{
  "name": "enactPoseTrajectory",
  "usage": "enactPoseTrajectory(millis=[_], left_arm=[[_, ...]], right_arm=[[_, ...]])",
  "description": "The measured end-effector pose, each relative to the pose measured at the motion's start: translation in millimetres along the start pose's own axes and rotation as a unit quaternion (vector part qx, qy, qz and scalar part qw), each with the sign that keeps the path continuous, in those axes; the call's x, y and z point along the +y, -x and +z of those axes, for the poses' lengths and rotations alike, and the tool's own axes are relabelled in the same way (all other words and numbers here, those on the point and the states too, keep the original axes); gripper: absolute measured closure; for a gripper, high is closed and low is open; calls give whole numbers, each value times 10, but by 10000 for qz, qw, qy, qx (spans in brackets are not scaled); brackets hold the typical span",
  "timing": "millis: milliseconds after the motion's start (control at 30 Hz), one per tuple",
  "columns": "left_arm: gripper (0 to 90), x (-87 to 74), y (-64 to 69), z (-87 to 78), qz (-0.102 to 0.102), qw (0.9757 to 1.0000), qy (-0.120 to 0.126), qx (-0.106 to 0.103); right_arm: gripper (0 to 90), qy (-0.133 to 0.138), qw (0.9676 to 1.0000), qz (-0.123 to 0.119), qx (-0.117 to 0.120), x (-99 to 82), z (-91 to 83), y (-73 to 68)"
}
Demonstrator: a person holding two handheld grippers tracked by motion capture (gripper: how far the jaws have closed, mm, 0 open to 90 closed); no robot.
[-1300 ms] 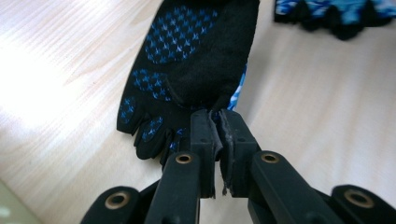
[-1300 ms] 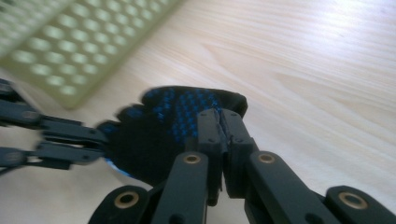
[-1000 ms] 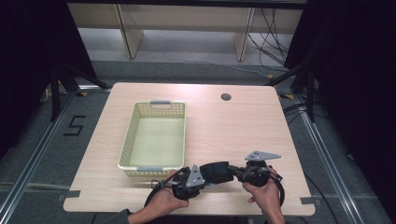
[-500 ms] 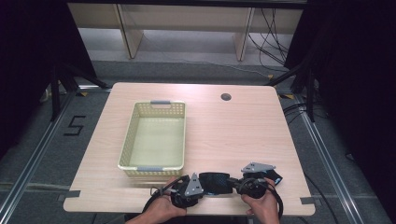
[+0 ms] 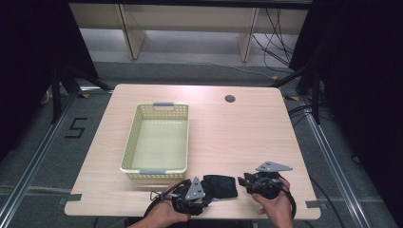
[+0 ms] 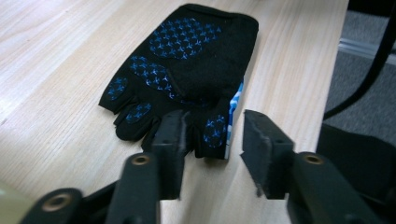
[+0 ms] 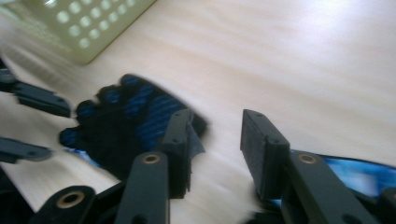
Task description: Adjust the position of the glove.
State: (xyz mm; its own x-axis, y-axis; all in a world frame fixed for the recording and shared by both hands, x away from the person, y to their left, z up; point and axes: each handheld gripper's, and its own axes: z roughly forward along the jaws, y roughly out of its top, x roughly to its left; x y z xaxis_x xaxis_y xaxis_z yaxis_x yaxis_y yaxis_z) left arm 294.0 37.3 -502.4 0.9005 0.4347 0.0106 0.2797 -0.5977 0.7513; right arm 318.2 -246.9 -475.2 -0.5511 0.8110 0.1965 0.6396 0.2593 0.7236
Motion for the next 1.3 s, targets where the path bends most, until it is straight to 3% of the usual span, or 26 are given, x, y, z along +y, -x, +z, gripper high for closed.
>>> enactPoseTrajectory(millis=[67,133,200,233,267,300,333,433,467,500,633,700,733,767,800,867,900,933,967,1033,1133,1167,1200,1233,1267,1300], left_arm=[[519,-1,5,-39,-128,9998,142,-32],[470,-12,-21,-94,-31,9999,117,-44],[452,-41,-22,-143,-158,9997,194,-19],[441,-57,-15,-155,-302,9991,306,-67],[432,-68,-33,-183,-259,9992,288,-49],[421,-82,-40,-202,-290,9991,298,-57],[408,-92,-46,-226,-348,9989,324,-48],[394,-138,-80,-286,-376,9987,356,-40],[392,-155,-94,-308,-327,9990,310,20],[388,-176,-93,-314,-419,9986,329,11],[370,-240,-118,-347,-427,9988,244,-12],[366,-259,-116,-368,-488,9987,168,-13],[366,-270,-131,-378,-371,9992,139,-22],[365,-277,-122,-379,-413,9989,223,-8],[365,-286,-107,-383,-517,9984,242,-2],[361,-300,-121,-403,-422,9989,201,43],[357,-309,-115,-406,-489,9986,213,58],[353,-316,-137,-421,-392,9991,108,75],[351,-322,-140,-425,-408,9991,91,60],[348,-328,-138,-427,-396,9991,139,66],[346,-336,-131,-421,-481,9987,149,68],[345,-337,-127,-417,-514,9985,174,55],[345,-336,-130,-416,-490,9986,180,51],[344,-335,-148,-423,-359,9993,118,48],[343,-336,-151,-426,-353,9993,89,48],[342,-339,-147,-428,-420,9991,61,45]], right_arm=[[610,58,9998,78,-183,9,-118,43],[601,-13,9987,-280,-426,12,-232,144],[595,-44,9966,-419,-704,-5,-320,219],[590,-108,9967,-301,-744,-18,-357,244],[585,-83,9954,-439,-842,-34,-384,302],[579,-134,9958,-321,-844,-40,-408,322],[578,-114,9943,-491,-935,-55,-425,376],[577,-222,9926,-287,-1162,-105,-468,459],[576,-363,9926,-22,-1157,-107,-490,458],[576,-320,9915,-328,-1215,-120,-492,545],[576,-383,9889,-176,-1425,-173,-474,640],[577,-453,9891,-108,-1400,-176,-463,680],[577,-385,9898,-161,-1366,-182,-441,712],[576,-515,9892,71,-1372,-182,-446,703],[576,-474,9895,-17,-1366,-186,-431,745],[568,-463,9904,192,-1292,-189,-401,783],[566,-401,9913,113,-1246,-191,-384,829],[567,-499,9916,221,-1176,-192,-379,840],[571,-503,9904,626,-1127,-186,-364,800],[589,-542,9919,496,-1035,-201,-336,867],[643,-563,9914,762,-902,-238,-308,887],[660,-600,9929,582,-842,-258,-305,932],[675,-553,9909,934,-797,-264,-294,891],[696,-553,9929,669,-809,-271,-298,939],[713,-422,9938,696,-751,-289,-271,947],[725,-577,9935,637,-746,-288,-301,955]])
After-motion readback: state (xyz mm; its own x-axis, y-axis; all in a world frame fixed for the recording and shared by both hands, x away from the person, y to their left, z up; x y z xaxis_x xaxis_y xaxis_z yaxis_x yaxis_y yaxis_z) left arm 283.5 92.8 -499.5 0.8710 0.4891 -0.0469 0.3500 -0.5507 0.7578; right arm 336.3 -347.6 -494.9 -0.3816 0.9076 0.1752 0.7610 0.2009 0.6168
